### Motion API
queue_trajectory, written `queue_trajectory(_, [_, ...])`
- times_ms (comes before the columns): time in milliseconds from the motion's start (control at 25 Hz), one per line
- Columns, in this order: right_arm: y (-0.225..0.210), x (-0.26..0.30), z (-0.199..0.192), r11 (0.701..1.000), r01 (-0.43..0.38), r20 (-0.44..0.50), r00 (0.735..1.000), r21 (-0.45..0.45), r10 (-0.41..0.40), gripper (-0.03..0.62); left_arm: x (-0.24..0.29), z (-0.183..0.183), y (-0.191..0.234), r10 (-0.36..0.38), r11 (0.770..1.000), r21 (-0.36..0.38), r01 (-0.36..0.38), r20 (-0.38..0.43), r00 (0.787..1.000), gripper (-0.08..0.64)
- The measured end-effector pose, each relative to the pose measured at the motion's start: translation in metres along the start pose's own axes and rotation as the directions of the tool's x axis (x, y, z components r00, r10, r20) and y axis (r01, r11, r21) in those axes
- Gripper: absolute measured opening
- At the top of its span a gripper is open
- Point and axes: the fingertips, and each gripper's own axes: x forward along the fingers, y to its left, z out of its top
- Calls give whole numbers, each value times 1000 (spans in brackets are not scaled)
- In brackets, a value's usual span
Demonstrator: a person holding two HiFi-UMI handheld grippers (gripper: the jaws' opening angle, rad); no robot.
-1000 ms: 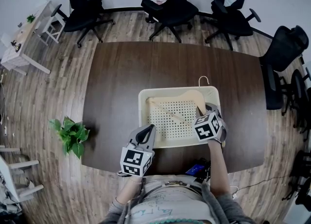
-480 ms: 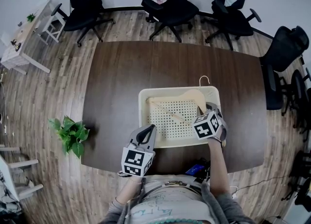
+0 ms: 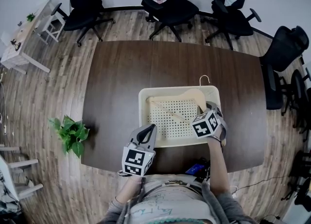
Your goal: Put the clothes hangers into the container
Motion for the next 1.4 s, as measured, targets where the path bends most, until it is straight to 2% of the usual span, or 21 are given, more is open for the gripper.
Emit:
queue_trajectory(640, [-4,6,-6,998,45,-67,997,-44,-48,100,0,1,0,3,1000,10,-3,4,1000,11])
queue_trajectory(1080, [-5,11,-10,994,80,-115,989,-76,-88,100,1,-2,-3,-2,998,59,3,-15,1000,11])
queue_trajectory(1400, [-13,12,-14,976,156,-158,971,-152,-180,100,2,0,-4,-5,998,55,6,-15,1000,11])
